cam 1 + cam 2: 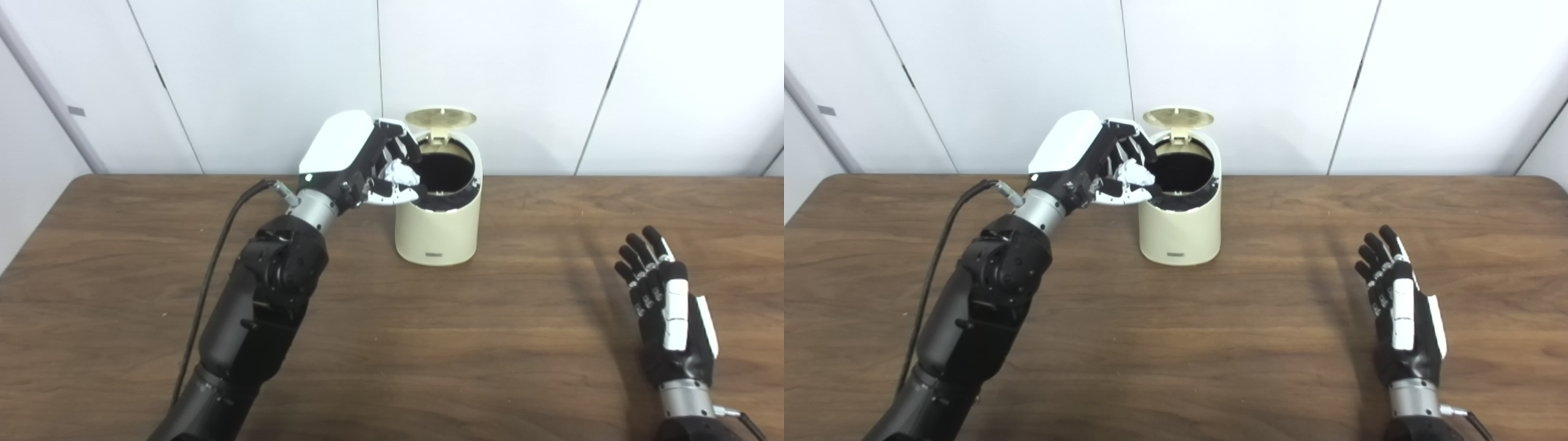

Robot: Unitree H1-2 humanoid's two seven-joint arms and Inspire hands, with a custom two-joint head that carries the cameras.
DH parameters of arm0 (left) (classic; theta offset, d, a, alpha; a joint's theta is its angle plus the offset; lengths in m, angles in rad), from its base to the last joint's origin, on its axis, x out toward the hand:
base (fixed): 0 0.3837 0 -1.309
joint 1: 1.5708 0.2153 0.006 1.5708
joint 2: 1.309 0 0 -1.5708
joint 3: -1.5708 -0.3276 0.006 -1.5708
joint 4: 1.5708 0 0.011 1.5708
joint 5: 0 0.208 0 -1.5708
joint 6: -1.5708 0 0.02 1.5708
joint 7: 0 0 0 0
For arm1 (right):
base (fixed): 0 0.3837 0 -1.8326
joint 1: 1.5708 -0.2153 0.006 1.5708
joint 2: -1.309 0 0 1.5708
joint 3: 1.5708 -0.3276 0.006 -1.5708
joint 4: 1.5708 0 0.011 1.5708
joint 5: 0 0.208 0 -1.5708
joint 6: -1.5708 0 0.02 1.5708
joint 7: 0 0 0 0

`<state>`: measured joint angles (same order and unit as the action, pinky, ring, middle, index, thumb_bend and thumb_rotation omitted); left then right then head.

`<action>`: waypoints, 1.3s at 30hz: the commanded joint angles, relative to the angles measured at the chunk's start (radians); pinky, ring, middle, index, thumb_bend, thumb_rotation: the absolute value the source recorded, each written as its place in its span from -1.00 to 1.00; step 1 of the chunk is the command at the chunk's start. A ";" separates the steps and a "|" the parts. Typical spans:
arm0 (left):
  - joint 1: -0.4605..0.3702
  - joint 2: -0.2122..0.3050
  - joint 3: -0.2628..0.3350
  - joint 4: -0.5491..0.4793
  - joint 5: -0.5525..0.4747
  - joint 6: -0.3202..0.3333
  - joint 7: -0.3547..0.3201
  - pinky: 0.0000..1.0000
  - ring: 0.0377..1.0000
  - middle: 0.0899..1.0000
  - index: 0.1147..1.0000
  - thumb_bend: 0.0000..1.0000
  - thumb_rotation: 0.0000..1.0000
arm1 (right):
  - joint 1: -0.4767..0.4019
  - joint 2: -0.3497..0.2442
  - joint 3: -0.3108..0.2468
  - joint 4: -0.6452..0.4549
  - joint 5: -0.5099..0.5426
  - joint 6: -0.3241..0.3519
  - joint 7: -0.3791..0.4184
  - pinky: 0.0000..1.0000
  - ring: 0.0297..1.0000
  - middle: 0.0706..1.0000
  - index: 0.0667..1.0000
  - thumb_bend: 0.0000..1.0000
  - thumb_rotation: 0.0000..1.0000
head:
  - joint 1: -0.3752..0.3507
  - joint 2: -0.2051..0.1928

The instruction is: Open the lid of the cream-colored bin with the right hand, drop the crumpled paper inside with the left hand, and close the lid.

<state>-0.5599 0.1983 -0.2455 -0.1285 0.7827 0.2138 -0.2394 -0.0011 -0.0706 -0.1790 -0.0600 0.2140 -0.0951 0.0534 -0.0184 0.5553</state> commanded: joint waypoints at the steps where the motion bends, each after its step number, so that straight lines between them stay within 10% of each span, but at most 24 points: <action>1: -0.067 -0.007 0.001 0.004 0.006 -0.028 0.043 -0.40 -0.29 -0.14 -0.03 -0.07 -1.00 | 0.023 0.025 0.010 0.050 0.010 -0.041 0.005 0.81 0.83 0.79 0.85 0.02 0.87 | -0.001 0.000; 23: -0.126 -0.052 -0.049 0.090 0.016 -0.016 0.077 -0.42 -0.25 -0.08 -0.07 -0.07 -1.00 | 0.039 0.036 0.015 0.052 0.012 -0.042 0.002 0.79 0.81 0.77 0.85 0.07 0.83 | 0.001 -0.004; 39: -0.136 -0.079 -0.083 0.179 0.064 -0.054 0.227 -0.43 -0.22 -0.03 -0.07 -0.07 -1.00 | 0.047 0.030 0.016 0.055 0.009 -0.050 0.007 0.82 0.83 0.77 0.85 0.06 0.88 | 0.002 -0.010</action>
<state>-0.6374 0.1205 -0.3283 0.0563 0.8257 0.1886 -0.0598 0.0052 -0.0673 -0.1779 -0.0603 0.2136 -0.1188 0.0526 -0.0154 0.5446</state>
